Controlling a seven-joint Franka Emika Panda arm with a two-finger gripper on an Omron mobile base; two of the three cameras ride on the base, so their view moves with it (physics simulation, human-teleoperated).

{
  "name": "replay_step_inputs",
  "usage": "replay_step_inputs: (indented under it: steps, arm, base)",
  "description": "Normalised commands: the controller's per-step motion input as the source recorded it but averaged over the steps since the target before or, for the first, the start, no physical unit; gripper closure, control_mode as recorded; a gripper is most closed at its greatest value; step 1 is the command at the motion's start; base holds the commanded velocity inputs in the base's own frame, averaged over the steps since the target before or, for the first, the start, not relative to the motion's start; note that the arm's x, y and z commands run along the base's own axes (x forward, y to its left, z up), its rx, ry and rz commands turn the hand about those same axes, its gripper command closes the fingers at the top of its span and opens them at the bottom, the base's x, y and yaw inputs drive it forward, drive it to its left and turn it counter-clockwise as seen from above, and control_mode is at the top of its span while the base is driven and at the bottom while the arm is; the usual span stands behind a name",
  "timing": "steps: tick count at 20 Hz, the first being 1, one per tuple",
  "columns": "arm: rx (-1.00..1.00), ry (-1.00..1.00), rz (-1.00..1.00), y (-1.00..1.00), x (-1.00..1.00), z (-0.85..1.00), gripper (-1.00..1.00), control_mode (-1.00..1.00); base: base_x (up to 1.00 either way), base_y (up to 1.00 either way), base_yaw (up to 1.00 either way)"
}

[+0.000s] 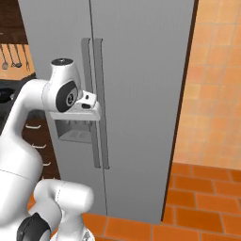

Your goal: Grab a lemon wedge from the fridge and one ice cube from the ice bowl, and put them in the glass of lemonade.

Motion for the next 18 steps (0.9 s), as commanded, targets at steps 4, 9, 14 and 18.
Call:
replay_step_inputs:
  steps: [4,9,14,18]
  arm:
    - [0.02,-0.24,-0.02,0.06,0.0,0.4,-1.0,-1.0]
    - [0.0,-0.31,-0.11,0.01,0.0,0.65,-1.0,-1.0]
    - [0.0,-0.28,-0.12,-0.02,0.24,0.39,-1.0,-1.0]
    - [0.01,-0.21,-0.1,0.06,0.81,-0.04,-1.0,-1.0]
  base:
    - [0.0,0.0,0.0]
    - [0.0,0.0,0.0]
    - [0.0,0.0,0.0]
    - [0.0,0.0,0.0]
